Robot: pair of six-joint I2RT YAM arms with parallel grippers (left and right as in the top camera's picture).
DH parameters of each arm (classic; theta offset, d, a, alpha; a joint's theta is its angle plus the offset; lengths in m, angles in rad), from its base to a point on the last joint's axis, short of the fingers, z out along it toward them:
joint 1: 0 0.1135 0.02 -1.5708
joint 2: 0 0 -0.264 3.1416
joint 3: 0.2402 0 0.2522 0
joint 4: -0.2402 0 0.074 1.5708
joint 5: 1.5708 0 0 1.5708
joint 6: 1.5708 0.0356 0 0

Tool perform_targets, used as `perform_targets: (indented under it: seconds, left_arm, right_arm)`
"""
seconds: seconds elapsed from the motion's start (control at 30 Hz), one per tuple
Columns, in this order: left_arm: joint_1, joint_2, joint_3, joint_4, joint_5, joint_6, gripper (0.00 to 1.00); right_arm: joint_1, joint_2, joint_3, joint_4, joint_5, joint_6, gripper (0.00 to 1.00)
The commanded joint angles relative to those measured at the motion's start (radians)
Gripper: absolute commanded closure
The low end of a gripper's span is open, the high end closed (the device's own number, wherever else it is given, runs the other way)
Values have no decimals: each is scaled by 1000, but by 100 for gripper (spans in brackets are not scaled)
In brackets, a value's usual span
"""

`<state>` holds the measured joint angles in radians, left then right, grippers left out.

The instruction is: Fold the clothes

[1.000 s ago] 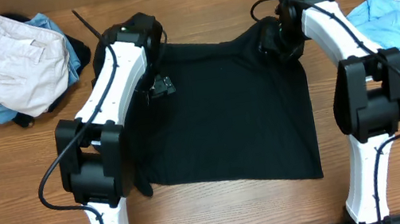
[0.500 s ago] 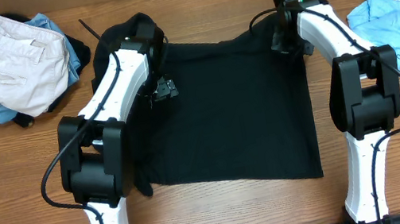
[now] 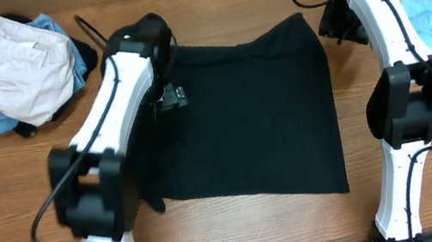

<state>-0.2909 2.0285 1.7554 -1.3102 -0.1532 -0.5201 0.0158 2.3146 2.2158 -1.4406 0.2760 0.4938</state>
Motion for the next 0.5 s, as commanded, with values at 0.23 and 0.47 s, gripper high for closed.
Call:
perform_targets:
  seconds: [0.23, 0.47]
  left_arm:
    - [-27, -437, 32, -262, -8, -64, 0]
    - [-203, -554, -28, -380, 39, -232, 0]
  right_arm:
    - [2, -349, 13, -253, -323, 65, 35]
    - [2, -539, -281, -250, -331, 209, 23]
